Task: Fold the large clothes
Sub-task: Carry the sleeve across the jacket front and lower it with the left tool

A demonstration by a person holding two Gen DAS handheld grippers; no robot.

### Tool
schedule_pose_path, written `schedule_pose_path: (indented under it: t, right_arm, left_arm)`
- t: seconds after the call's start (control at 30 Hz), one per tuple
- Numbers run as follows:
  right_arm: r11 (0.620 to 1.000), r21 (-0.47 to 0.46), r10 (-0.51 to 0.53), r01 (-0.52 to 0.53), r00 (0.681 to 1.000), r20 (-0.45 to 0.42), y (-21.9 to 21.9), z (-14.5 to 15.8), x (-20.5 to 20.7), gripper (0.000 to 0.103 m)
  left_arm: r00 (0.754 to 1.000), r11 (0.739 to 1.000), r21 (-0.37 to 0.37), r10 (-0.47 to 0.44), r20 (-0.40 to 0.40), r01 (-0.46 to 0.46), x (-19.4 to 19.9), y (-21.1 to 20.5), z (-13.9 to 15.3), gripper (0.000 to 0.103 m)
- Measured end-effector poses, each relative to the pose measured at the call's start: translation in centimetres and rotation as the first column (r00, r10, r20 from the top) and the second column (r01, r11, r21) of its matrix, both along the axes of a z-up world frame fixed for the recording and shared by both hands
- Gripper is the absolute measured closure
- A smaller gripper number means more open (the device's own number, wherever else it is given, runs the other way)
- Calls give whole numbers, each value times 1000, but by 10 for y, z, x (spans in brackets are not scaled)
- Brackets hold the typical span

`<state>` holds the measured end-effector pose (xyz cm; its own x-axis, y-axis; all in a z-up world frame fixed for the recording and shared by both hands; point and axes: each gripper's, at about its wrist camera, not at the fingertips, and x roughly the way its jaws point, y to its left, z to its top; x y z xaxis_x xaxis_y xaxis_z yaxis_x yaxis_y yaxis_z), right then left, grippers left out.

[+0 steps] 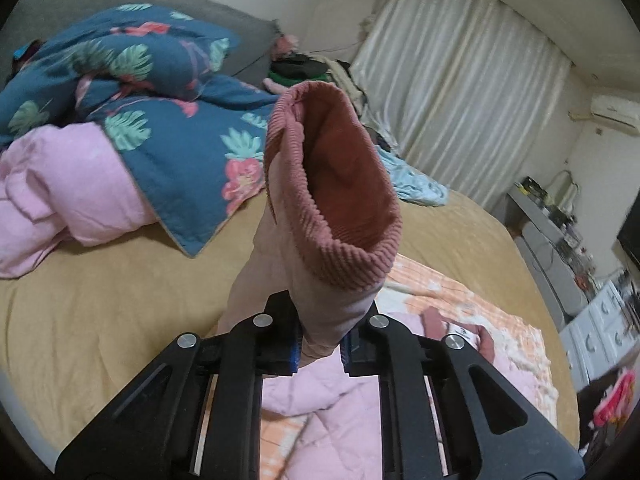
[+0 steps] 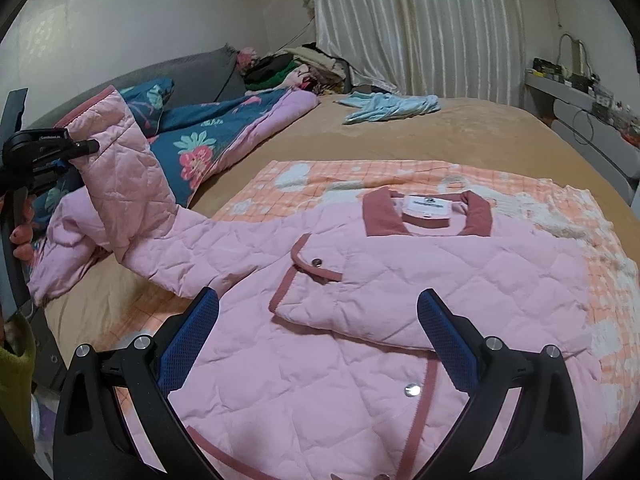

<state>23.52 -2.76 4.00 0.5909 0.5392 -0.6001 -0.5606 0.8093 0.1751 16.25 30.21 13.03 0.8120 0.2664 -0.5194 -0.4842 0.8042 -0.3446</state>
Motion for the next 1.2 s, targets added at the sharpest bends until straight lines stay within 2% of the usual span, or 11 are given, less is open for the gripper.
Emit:
schedule_pose_path:
  t: [0.33,0.73,0.97,1.2]
  right_arm:
    - [996,66,-60,59,998,16,-39,11,-4,4]
    - [989,59,-140,135,987,82,-82,22,-9,4]
    - [980,78,-188,182,978,85,-107,20,-7,4]
    - [964,89,-258,251,964,70,-135,11,-2,4]
  left_arm:
    - [995,995,48,-94,16,93,13,-52,17,97]
    - [977,976,71,-210,34,207,34,-113,31,97]
    - [964,962,75,-266,26,263,50,-142,31,97]
    - [947,944,85,-320,-2,319,67,-175,19,97]
